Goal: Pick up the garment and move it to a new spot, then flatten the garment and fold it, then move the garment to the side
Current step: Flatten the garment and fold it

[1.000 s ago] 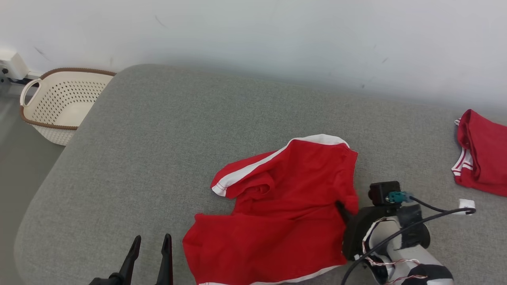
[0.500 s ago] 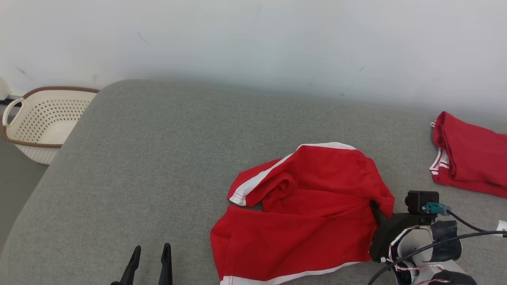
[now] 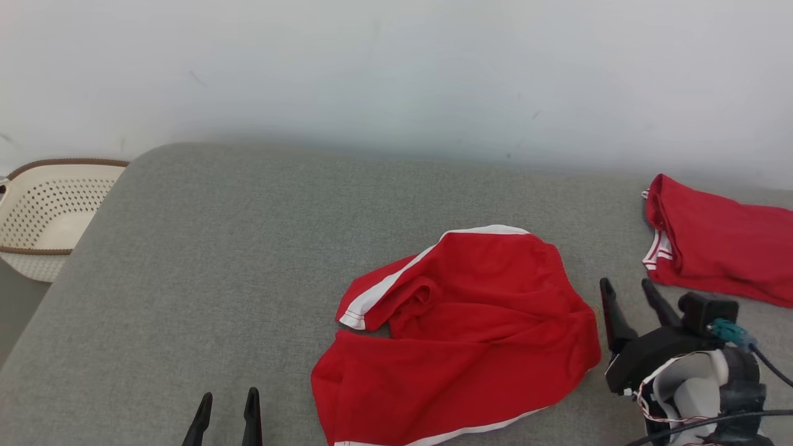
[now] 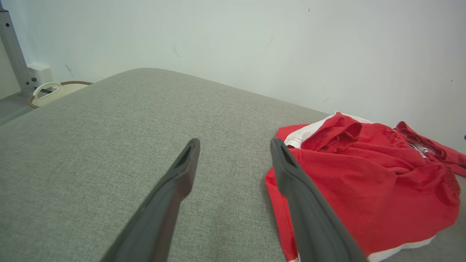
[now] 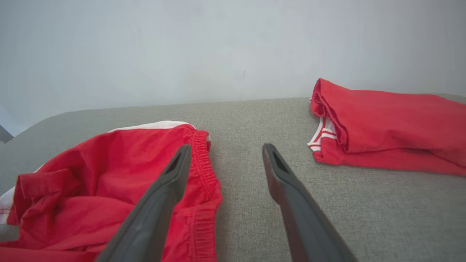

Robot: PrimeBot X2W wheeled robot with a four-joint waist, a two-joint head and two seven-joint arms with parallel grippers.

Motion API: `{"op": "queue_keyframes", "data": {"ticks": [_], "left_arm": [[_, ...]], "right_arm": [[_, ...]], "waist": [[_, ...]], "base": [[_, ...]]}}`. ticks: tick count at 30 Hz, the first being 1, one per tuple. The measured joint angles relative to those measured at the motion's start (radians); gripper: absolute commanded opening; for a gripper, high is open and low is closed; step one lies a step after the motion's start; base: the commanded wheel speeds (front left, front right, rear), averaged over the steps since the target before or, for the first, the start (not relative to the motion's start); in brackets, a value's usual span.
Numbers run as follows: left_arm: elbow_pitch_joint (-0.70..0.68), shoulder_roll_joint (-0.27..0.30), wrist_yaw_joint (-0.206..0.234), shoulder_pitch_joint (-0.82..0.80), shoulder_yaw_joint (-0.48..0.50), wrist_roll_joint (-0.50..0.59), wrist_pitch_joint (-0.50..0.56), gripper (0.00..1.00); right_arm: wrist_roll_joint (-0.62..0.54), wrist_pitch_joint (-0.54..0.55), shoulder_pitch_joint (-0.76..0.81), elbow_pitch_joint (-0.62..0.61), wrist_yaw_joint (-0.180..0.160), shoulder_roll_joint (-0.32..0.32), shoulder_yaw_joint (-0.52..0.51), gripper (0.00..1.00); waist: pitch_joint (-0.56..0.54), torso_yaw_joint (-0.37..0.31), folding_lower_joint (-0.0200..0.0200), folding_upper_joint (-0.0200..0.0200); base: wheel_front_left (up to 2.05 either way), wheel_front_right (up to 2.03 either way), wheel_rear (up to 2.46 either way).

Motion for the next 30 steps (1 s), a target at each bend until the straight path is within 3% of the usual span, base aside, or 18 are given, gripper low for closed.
{"op": "queue_keyframes", "data": {"ticks": [8, 17, 30], "left_arm": [[-0.016, -0.002, 0.001, 0.016, 0.016, 0.009, 0.000, 1.00], [-0.026, -0.002, 0.002, 0.015, 0.050, 0.018, 0.000, 1.00], [-0.033, -0.003, 0.007, 0.012, 0.089, 0.037, 0.000, 1.00]], "right_arm": [[-0.137, -0.004, 0.178, -0.319, 0.000, 0.035, -0.180, 1.00], [-0.209, -0.006, 0.383, -0.586, 0.000, 0.116, -0.248, 1.00], [-0.260, -0.006, 0.539, -0.721, 0.000, 0.202, -0.234, 1.00]], "waist": [[-0.002, -0.040, 0.0000, 0.0000], [-0.007, -0.091, -0.0001, 0.0000], [-0.015, -0.142, -0.0001, -0.0001]], "base": [[0.00, 0.00, 0.00], [0.00, 0.00, 0.00], [0.00, 0.00, 0.00]]}}
